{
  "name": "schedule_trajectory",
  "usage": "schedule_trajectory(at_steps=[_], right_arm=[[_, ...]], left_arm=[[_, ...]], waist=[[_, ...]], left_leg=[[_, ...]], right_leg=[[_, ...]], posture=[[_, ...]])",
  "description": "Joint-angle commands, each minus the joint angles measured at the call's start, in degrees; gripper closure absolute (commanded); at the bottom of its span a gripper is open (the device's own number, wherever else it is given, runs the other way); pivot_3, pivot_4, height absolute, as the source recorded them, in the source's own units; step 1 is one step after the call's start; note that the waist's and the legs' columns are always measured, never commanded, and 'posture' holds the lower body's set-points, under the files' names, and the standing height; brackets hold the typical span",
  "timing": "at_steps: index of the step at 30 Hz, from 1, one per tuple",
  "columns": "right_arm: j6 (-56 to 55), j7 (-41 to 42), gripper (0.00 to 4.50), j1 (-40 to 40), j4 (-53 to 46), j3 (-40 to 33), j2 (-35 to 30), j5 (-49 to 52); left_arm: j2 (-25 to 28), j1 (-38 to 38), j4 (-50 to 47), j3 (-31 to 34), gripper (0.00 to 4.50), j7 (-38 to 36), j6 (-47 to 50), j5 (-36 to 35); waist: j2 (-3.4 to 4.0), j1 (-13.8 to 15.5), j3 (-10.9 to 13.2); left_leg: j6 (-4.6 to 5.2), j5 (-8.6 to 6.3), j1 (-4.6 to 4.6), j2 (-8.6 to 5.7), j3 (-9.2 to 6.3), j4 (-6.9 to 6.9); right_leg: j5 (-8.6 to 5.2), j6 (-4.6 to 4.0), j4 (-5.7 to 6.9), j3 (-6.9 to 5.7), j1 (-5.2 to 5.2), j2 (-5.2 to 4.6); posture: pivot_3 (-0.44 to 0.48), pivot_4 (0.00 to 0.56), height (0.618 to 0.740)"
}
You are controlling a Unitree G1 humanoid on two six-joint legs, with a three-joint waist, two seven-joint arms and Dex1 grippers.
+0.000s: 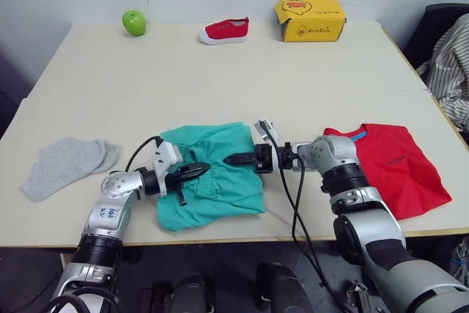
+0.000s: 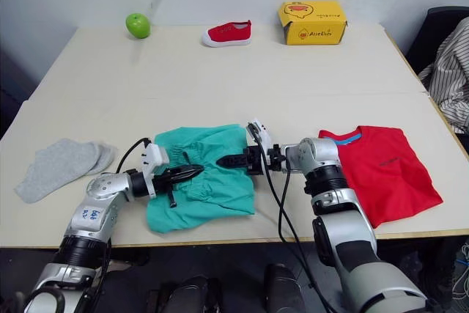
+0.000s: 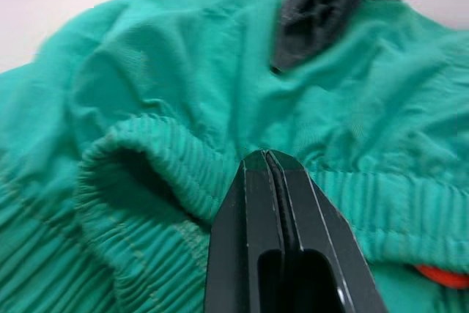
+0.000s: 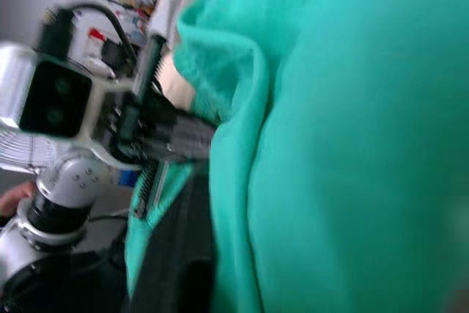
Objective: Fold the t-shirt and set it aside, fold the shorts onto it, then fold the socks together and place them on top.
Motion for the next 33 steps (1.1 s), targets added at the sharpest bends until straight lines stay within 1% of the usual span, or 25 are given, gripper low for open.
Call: schedule_trajectory(at_steps=[1, 2, 3, 5, 7, 9, 10, 12, 14, 17, 18, 20, 23, 25, 27, 31, 33], right_arm=[[1.01, 4.18, 4.49, 1.53, -7.86, 0.81, -3.75, 2.40], [2.05, 5.84, 4.49, 2.04, -10.50, 1.46, -5.78, 3.09], [3.05, 7.66, 4.50, 2.57, -13.27, 1.87, -8.11, 4.12], [3.43, 14.37, 4.50, 3.59, -19.93, 3.77, -16.36, 5.79], [3.70, 19.60, 4.50, 3.94, -24.37, 3.86, -24.85, 7.40], [2.54, 23.77, 4.50, 4.57, -26.41, 2.66, -32.73, 8.13], [1.95, 25.26, 4.50, 5.05, -27.00, 2.38, -35.31, 8.39], [-1.41, 28.25, 4.50, 6.40, -26.53, -0.77, -41.22, 8.45], [-4.76, 30.22, 4.50, 6.68, -22.89, -2.66, -47.86, 6.33], [-11.71, 35.28, 4.50, 7.31, -16.06, -0.14, -56.36, 1.24], [-13.57, 36.44, 4.50, 7.09, -13.64, 0.92, -58.03, -0.29], [-19.28, 36.85, 4.50, 6.54, -7.57, 3.21, -59.41, -4.82], [-31.07, 37.36, 4.50, 6.43, 1.74, 7.25, -59.62, -11.82], [-37.48, 37.47, 4.50, 5.53, 8.15, 10.21, -58.87, -16.41], [-43.12, 36.46, 4.50, 3.65, 14.78, 12.14, -56.48, -20.75], [-47.91, 32.96, 4.50, -1.18, 24.79, 12.90, -52.22, -25.99], [-53.81, 30.89, 3.96, -1.31, 28.33, 13.11, -51.75, -28.91]], left_arm=[[0.32, 1.45, -4.09, 0.61, 4.50, -2.54, 1.36, -3.31], [0.30, 1.73, -5.90, 0.99, 4.50, -2.41, 3.02, -4.54], [0.27, 2.10, -7.90, 1.45, 4.32, -1.81, 4.62, -5.57], [0.61, 3.49, -13.10, 1.96, 3.93, -1.92, 7.35, -8.23], [0.90, 4.99, -18.96, 2.57, 3.36, -1.74, 10.10, -11.20], [0.86, 5.92, -24.14, 3.52, 2.70, -0.50, 13.30, -14.43], [0.83, 6.28, -25.88, 3.85, 2.42, 0.11, 14.48, -15.43], [0.57, 6.74, -29.38, 4.61, 1.71, 1.72, 16.61, -17.59], [0.11, 7.01, -31.71, 5.25, 1.08, 3.56, 18.06, -19.12], [0.30, 7.89, -33.63, 5.14, 0.17, 4.32, 19.51, -20.40], [0.44, 8.12, -34.02, 4.96, 0.03, 4.27, 19.81, -20.60], [0.51, 8.46, -34.45, 4.70, 0.03, 4.23, 20.10, -20.81], [1.03, 9.29, -35.49, 4.66, 0.03, 3.73, 20.72, -21.29], [1.99, 9.78, -36.43, 5.16, 0.03, 3.34, 21.71, -22.00], [3.52, 10.01, -36.90, 6.25, 0.03, 3.41, 22.70, -22.55], [5.81, 10.66, -37.57, 7.50, 0.03, 3.51, 23.69, -23.25], [6.60, 10.76, -38.31, 8.20, 0.00, 4.11, 24.47, -23.83]], waist=[[0.01, 0.00, 0.01], [0.03, 0.26, 0.02], [0.03, 0.40, 0.02], [0.04, 0.89, 0.04], [0.07, 1.20, 0.05], [0.07, 1.14, 0.06], [0.06, 1.12, 0.06], [0.03, 1.11, 0.08], [0.03, 1.09, 0.15], [0.08, 1.10, 0.19], [0.08, 1.09, 0.19], [0.06, 0.89, 0.20], [0.07, 0.72, 0.22], [0.12, 0.81, 0.24], [0.14, 0.87, 0.26], [0.19, 0.71, 0.28], [0.20, 0.76, 0.29]], left_leg=[[0.00, 0.00, -0.01, 0.01, -0.01, 0.00], [0.01, 0.00, -0.08, 0.01, -0.05, 0.00], [0.04, -0.02, -0.15, 0.03, -0.08, -0.01], [0.10, -0.05, -0.24, 0.01, -0.09, -0.01], [0.23, -0.13, -0.38, -0.05, -0.11, 0.01], [0.30, -0.18, -0.38, -0.08, -0.10, 0.01], [0.31, -0.20, -0.36, -0.07, -0.09, 0.00], [0.31, -0.21, -0.28, -0.07, -0.09, 0.00], [0.28, -0.22, -0.21, -0.07, -0.07, 0.00], [0.28, -0.21, -0.13, -0.09, 0.02, 0.00], [0.27, -0.20, -0.10, -0.11, 0.02, 0.00], [0.23, -0.20, -0.07, -0.12, 0.04, 0.00], [0.16, -0.17, -0.01, -0.13, 0.16, 0.00], [0.14, -0.16, -0.01, -0.15, 0.19, 0.00], [0.09, -0.13, 0.00, -0.14, 0.21, 0.00], [0.05, -0.11, 0.05, -0.14, 0.27, 0.04], [0.04, -0.09, 0.06, -0.12, 0.26, 0.04]], right_leg=[[0.00, 0.00, 0.00, 0.00, 0.00, -0.01], [0.02, 0.03, -0.04, -0.01, -0.02, -0.02], [0.04, 0.07, -0.10, -0.01, -0.04, -0.03], [0.08, 0.14, -0.19, 0.01, -0.09, -0.06], [0.11, 0.20, -0.28, 0.01, -0.18, -0.15], [0.13, 0.24, -0.37, 0.00, -0.15, -0.17], [0.14, 0.26, -0.46, -0.01, -0.09, -0.15], [0.15, 0.28, -0.57, -0.04, 0.02, -0.09], [0.15, 0.28, -0.64, -0.01, 0.05, -0.08], [0.15, 0.28, -0.66, 0.10, 0.04, -0.11], [0.15, 0.27, -0.67, 0.11, 0.05, -0.08], [0.14, 0.25, -0.69, 0.11, 0.07, -0.01], [0.14, 0.25, -0.66, 0.17, 0.05, 0.03], [0.13, 0.24, -0.64, 0.19, 0.01, 0.04], [0.11, 0.20, -0.62, 0.20, 0.01, 0.09], [0.11, 0.20, -0.55, 0.27, 0.00, 0.09], [0.11, 0.20, -0.53, 0.28, 0.00, 0.09]], posture=[[0.000, 0.150, 0.740], [0.000, 0.150, 0.740], [0.000, 0.150, 0.740], [0.000, 0.150, 0.740], [0.000, 0.150, 0.740], [0.000, 0.150, 0.740], [0.000, 0.150, 0.740], [0.000, 0.150, 0.740], [0.000, 0.150, 0.740], [0.000, 0.150, 0.740], [0.000, 0.150, 0.740], [0.000, 0.150, 0.740], [0.000, 0.150, 0.740], [0.000, 0.150, 0.740], [0.000, 0.150, 0.740], [0.000, 0.150, 0.740], [0.000, 0.150, 0.740]])
